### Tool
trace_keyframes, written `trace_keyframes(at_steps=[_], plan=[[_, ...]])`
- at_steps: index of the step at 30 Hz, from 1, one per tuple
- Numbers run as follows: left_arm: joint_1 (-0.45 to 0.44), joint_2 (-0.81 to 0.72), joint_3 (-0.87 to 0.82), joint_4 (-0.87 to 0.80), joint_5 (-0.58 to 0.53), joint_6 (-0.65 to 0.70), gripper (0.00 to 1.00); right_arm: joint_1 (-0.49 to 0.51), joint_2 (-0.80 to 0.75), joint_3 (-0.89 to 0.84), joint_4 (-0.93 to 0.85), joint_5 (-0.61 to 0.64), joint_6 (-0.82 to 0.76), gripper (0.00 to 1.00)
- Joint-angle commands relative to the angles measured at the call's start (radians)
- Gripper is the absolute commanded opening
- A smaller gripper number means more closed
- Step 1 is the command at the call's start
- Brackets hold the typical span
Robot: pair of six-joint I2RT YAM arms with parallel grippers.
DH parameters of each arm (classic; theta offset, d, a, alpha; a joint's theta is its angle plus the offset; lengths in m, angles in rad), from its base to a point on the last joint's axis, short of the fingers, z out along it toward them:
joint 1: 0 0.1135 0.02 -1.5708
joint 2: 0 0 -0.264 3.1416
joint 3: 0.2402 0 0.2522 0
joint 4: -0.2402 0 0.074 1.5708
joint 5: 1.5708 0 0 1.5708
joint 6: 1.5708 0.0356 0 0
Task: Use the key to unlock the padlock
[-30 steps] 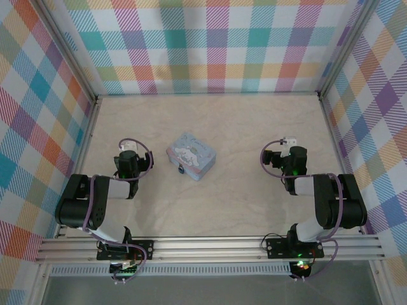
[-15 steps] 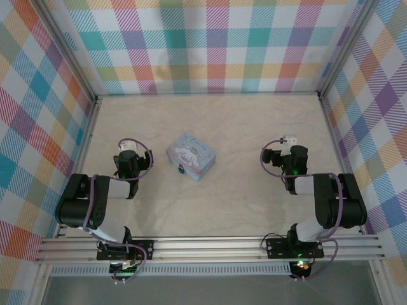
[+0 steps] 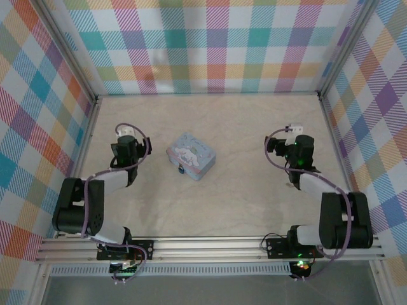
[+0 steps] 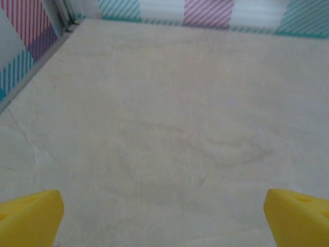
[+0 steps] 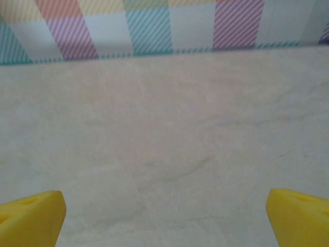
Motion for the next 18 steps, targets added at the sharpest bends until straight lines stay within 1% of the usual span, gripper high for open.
trace_keyframes(at_steps=[1,2,3,4,5,6,7,8,10,12,15,18], plan=[[-0.009,-0.082,0.05,-0.149,-0.014,-0.055,1.0,-0.006,-0.09,0.048,-0.15,-0.038,0.079,1.0],[-0.002,-0.102,0.063,-0.16,0.024,-0.081,1.0,-0.007,-0.118,0.059,-0.183,-0.053,0.111,1.0],[0.01,-0.12,0.088,-0.185,0.073,-0.147,1.0,-0.006,-0.15,0.076,-0.231,-0.058,0.185,1.0],[0.026,-0.127,0.127,-0.24,0.11,-0.258,1.0,-0.007,-0.174,0.099,-0.32,-0.021,0.314,1.0],[0.045,-0.12,0.173,-0.314,0.177,-0.337,1.0,-0.006,-0.192,0.125,-0.445,0.053,0.478,1.0],[0.063,-0.105,0.219,-0.351,0.273,-0.367,1.0,-0.011,-0.197,0.136,-0.512,0.081,0.58,0.99],[0.072,-0.079,0.262,-0.384,0.376,-0.385,1.0,-0.023,-0.195,0.129,-0.488,-0.029,0.565,1.0],[0.073,-0.048,0.299,-0.408,0.454,-0.395,1.0,-0.021,-0.189,0.125,-0.477,-0.128,0.55,1.0],[0.072,0.014,0.36,-0.449,0.592,-0.401,1.0,-0.018,-0.184,0.127,-0.488,-0.244,0.581,1.0],[0.064,0.071,0.406,-0.493,0.68,-0.401,1.0,-0.002,-0.201,0.109,-0.49,-0.301,0.609,1.0],[0.038,0.144,0.449,-0.55,0.758,-0.375,1.0,0.042,-0.243,0.086,-0.517,-0.341,0.634,1.0],[-0.002,0.222,0.5,-0.624,0.827,-0.339,0.95,0.098,-0.27,0.08,-0.575,-0.351,0.651,1.0]])
